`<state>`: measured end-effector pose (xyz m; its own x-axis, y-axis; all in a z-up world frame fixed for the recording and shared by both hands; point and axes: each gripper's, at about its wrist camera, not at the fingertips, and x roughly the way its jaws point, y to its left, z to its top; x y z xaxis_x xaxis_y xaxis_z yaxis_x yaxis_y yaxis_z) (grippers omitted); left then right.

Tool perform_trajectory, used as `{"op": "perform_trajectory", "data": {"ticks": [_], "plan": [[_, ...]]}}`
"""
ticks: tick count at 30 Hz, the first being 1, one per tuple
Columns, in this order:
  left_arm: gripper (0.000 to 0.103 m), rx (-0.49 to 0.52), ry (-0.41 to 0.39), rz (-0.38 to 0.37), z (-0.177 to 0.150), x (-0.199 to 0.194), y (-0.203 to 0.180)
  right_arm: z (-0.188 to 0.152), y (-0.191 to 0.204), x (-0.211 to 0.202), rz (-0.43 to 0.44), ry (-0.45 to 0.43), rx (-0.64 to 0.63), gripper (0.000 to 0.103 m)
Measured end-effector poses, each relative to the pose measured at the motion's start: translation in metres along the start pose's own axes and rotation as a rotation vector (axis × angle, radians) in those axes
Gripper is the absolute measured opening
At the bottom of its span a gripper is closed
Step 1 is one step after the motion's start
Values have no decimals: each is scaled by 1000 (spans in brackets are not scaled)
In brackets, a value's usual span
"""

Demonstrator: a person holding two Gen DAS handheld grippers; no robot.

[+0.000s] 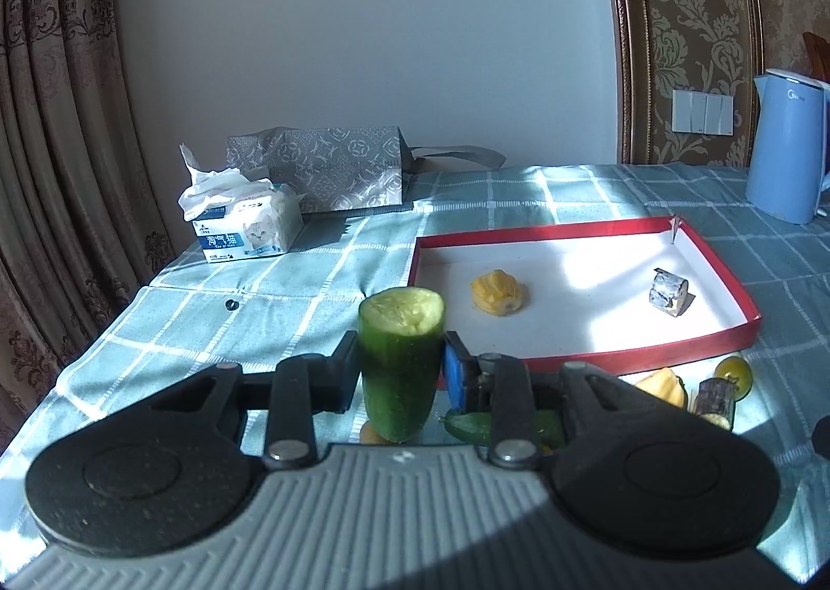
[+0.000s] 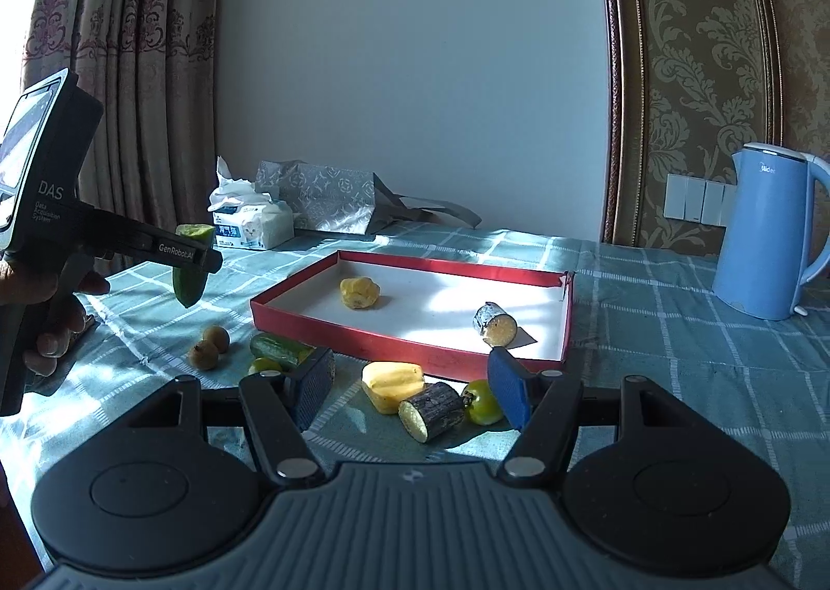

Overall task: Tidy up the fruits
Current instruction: 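Lift the cucumber chunk over the tray with the left tool while the right tool approaches a dark eggplant slice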

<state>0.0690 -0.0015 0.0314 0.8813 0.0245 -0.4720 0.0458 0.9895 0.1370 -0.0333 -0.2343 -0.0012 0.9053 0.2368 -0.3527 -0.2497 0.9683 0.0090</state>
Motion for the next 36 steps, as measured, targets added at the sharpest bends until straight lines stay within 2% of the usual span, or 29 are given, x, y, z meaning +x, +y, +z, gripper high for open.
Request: {"op": "perform_trajectory", "data": {"ticks": [8, 14, 22, 28, 36], "plan": [[30, -2, -38, -42, 14, -7, -27, -6, -4, 6, -9, 32, -23, 65], [30, 13, -66, -47, 21, -13, -37, -8, -8, 21, 13, 68, -73, 58], [30, 21, -66, -45, 20, -13, -43, -6, -11, 48, 100, 101, -189, 56], [30, 25, -62, -39, 19, -11, -46, -6, -14, 77, 168, 149, -261, 50], [30, 32, -59, -33, 20, -9, -47, -6, -9, 103, 190, 192, -345, 47]]}}
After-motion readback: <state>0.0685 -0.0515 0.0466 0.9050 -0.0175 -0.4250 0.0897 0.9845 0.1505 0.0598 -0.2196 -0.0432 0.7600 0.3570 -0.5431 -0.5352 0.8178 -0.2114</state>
